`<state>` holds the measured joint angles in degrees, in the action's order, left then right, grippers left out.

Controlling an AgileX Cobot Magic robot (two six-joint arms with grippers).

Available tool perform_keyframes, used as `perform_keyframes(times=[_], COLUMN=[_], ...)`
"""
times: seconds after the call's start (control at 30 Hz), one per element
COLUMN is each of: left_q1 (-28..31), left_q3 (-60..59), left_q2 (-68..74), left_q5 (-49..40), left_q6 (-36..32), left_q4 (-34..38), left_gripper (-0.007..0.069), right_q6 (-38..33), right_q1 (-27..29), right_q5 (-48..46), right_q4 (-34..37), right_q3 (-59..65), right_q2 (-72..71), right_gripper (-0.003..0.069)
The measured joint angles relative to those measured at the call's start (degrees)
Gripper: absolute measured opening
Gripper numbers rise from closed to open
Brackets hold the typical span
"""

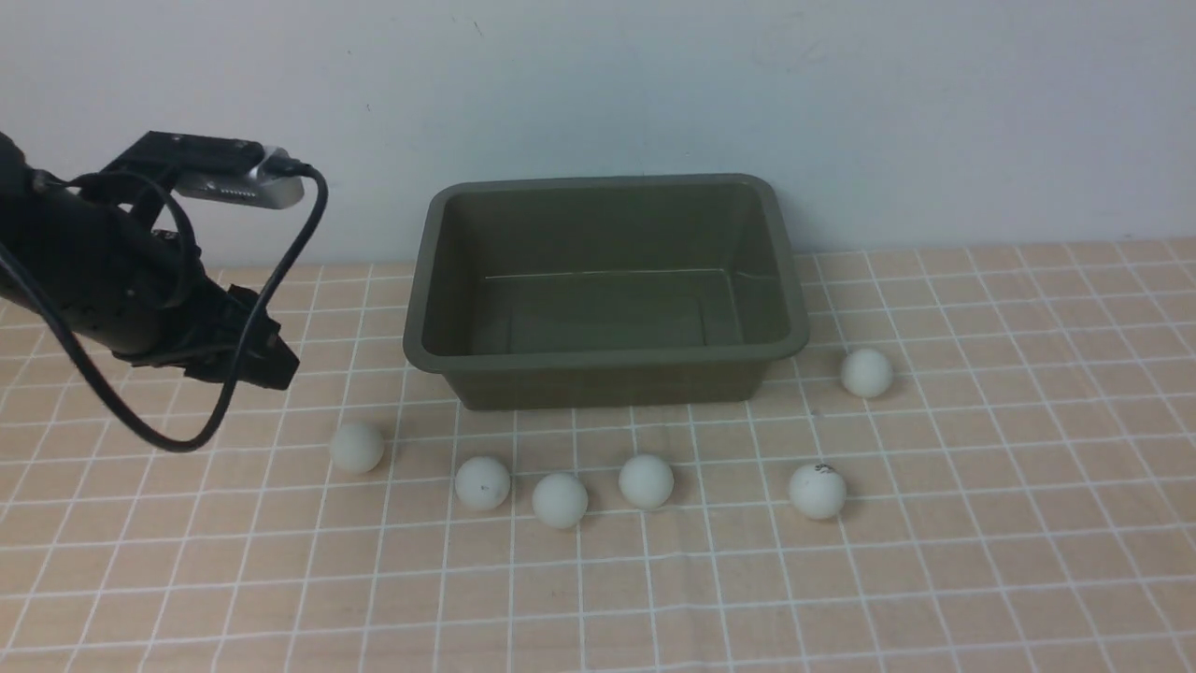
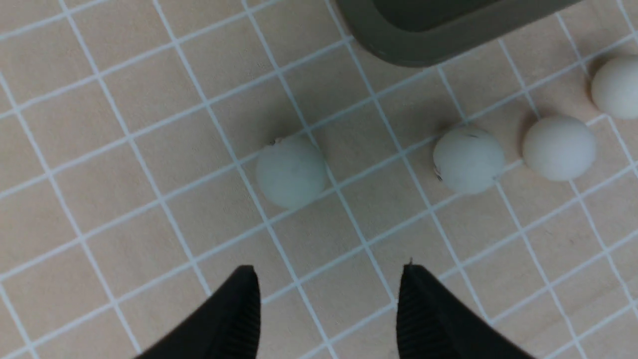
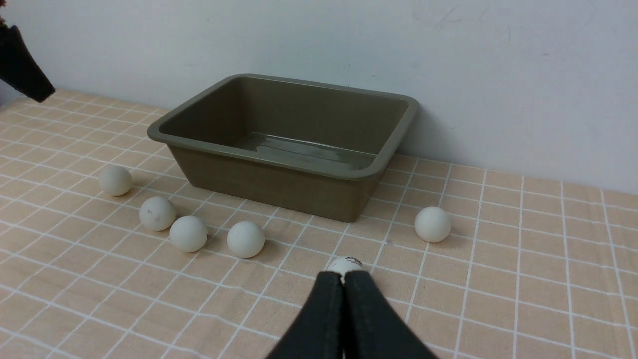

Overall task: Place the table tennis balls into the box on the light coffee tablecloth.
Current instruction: 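Reach for and grasp a ping pong ball on the table beside the basket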

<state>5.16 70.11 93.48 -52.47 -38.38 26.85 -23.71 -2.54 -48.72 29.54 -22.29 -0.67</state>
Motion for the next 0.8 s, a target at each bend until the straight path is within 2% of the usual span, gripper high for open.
perform_keyframes(times=[0.27,0.53,0.8], left_q1=[-1.28,-5.48,-8.00], left_q3=[1.95,1.95,2.06], left_q2=[9.78,12.88,14.79], left_q5=[3.26,8.41,11.59], left_q6=[-7.34,-8.34,-7.94], left_q4=[1.89,-0.82,-3.89], left_gripper=[0.0313,0.0414,0.0425], right_q6=[-0.04,-0.12,-0.12], right_q1=[0.00,0.00,0.00], right_q5=[0.05,0.10,0.16], right_q4=[-0.86,-1.07,-1.61], right_q3=[0.00,0.00,0.00], right_q2=[0.00,0.00,0.00], right_gripper=[-0.0018,-0.0018,-0.0018])
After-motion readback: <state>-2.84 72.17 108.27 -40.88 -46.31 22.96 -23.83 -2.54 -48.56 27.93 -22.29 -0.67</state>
